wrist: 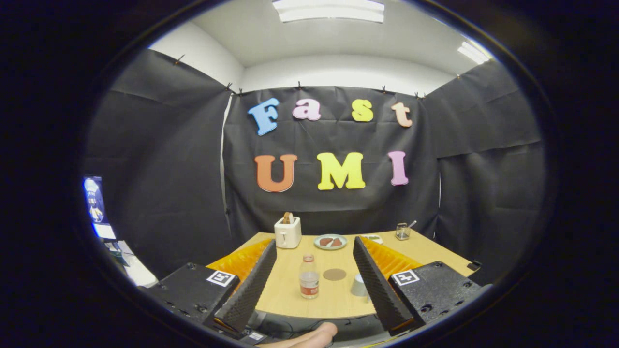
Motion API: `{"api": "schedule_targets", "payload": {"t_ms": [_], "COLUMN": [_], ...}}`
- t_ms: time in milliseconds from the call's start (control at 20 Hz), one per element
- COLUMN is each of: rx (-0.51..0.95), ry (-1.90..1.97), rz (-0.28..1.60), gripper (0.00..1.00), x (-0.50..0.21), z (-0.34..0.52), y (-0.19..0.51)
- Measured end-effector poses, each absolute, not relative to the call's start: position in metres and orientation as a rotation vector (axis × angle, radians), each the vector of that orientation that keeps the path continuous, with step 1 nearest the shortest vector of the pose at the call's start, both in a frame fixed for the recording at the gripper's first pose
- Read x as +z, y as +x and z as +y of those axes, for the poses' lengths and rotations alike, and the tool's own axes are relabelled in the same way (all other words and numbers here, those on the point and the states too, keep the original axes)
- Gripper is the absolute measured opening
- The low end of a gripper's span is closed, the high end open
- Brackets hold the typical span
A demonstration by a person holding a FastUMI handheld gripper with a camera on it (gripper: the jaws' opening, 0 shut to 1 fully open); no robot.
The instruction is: Take the bottle from table, then pour the juice into the cup, finally place the bottle on the coaster
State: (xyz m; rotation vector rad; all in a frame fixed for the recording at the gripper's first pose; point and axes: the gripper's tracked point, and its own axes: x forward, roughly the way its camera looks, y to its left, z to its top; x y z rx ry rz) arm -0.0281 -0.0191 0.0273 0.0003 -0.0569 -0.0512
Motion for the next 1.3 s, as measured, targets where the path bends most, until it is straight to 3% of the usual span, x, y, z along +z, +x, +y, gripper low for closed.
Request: {"api": "schedule_targets", "payload": {"t_ms": [650, 900, 1300], "rx": [-0.071, -0.008, -0.057], "ry": [0.041, 0.097, 0.071], "rz": [-0.090, -0.132, -0.066], "gripper": [1.00, 1.00, 1.00], "x": [0.017, 0.000, -0.067], "z": [-0.016, 0.001, 0.003], "y": [-0.007, 0.010, 0.057]}}
